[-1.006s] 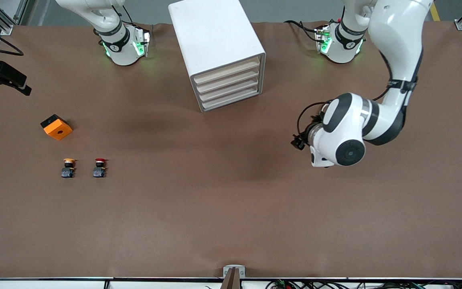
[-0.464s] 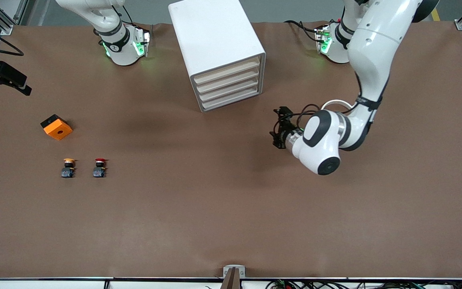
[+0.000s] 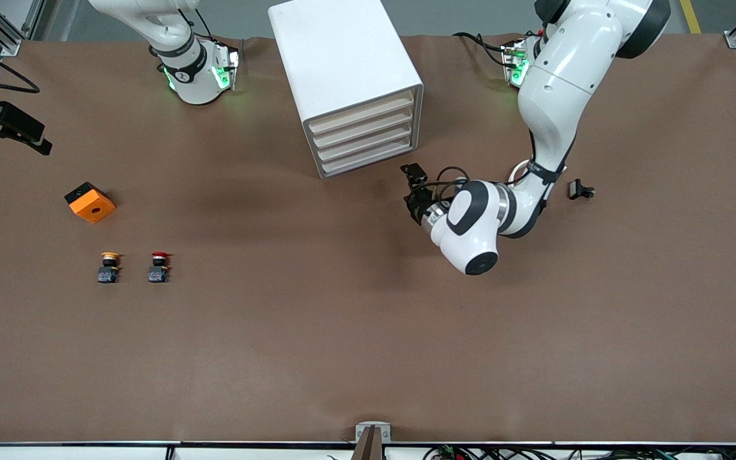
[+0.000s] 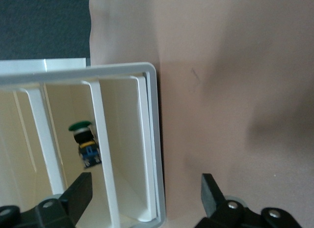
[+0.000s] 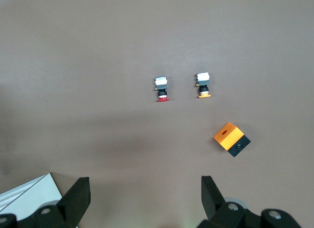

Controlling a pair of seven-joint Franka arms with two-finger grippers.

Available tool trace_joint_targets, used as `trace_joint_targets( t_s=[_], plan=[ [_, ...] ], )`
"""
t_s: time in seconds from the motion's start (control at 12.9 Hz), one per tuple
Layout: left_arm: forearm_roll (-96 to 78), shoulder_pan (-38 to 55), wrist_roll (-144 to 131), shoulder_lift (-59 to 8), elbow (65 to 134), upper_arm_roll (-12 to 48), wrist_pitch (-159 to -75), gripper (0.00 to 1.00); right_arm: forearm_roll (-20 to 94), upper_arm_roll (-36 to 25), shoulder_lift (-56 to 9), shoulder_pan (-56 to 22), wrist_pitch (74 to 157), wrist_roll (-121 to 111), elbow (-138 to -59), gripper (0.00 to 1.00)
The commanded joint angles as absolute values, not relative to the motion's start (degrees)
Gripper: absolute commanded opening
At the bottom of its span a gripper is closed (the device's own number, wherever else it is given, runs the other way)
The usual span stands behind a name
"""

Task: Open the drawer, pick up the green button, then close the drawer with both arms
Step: 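Grasp the drawer front with the left gripper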

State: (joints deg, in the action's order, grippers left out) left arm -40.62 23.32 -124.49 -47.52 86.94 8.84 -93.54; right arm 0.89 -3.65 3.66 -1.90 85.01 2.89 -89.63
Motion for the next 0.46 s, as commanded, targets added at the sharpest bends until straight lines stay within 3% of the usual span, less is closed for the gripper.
trace_joint_targets(
  t_s=[0.0,0.39],
  plan=[
    [-44.6,24.7,-127.0,-50.6,83.7,8.5,-92.5,0.74,1.0,-3.5,0.9,-1.8,85.3,2.5,-88.9,1.00],
    [-49.6,27.8,-128.2,-50.6,83.8,8.6,-89.3,0.74,0.4,-3.3,-3.1,-2.2,85.9,-1.1,-88.9,1.00]
  ],
)
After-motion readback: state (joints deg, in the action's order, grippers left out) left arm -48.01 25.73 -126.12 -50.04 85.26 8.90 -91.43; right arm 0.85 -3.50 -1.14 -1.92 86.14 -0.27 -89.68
